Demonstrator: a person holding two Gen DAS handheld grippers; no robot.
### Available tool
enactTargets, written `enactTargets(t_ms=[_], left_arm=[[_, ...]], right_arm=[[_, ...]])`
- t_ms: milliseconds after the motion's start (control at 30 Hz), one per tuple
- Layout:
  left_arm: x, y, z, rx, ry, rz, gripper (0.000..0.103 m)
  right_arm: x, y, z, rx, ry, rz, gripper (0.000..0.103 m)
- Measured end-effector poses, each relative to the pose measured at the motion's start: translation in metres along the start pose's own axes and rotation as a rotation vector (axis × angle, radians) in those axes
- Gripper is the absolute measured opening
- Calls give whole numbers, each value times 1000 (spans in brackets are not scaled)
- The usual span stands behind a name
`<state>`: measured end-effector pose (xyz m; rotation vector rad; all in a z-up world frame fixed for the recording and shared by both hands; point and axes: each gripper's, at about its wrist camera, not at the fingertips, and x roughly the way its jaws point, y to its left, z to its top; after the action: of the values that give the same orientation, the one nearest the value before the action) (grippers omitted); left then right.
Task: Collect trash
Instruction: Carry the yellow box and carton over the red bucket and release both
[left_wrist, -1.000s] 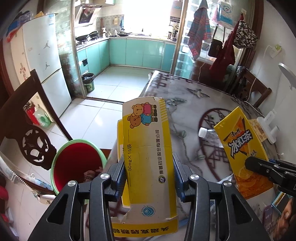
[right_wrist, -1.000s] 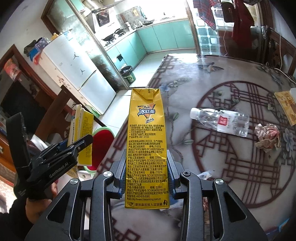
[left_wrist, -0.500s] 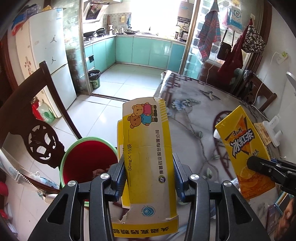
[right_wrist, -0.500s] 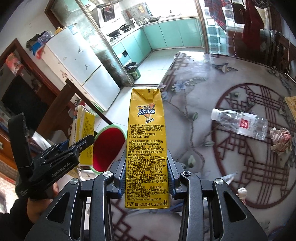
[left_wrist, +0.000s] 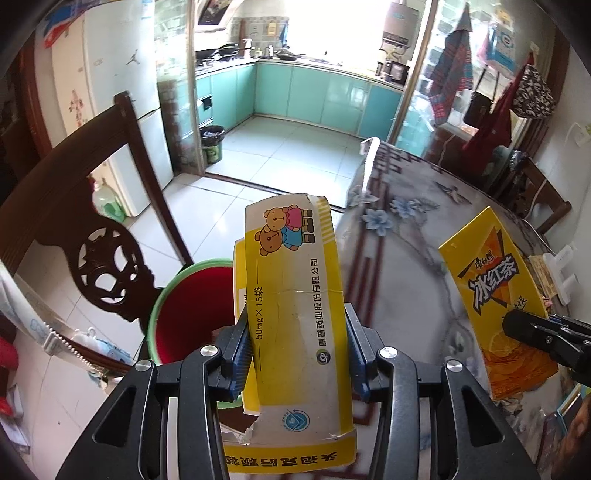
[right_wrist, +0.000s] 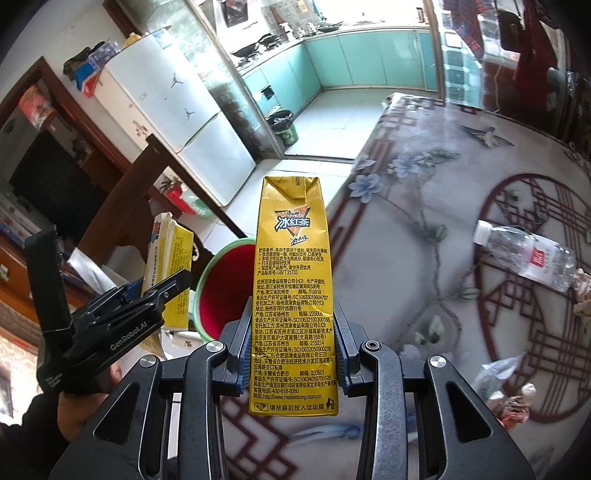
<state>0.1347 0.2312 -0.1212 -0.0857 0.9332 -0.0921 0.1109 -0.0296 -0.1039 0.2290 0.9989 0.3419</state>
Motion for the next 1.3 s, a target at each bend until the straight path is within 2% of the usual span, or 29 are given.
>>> enactTargets(t_ms=[400,667,1133,1233,1267,1300], left_arm=[[16,60,-5,-59,43,49,42],[31,88,-6,-101,78,72,42],[55,113,-6,-140,129,73,42],[61,117,-5,-147,148,68,47],[62,117,-5,-151,149,72,58],[63,118,-4,-156,151,77,63]], right_arm=[[31,40,12,-61,46,43,34],[45,51,17,-64,58,56,34],[76,69,25,-71,101,89,34],[83,71,27,-54,108,101,34],[87,70,28,-39,111,106,40],[88,69,29,-31,114,104,58]])
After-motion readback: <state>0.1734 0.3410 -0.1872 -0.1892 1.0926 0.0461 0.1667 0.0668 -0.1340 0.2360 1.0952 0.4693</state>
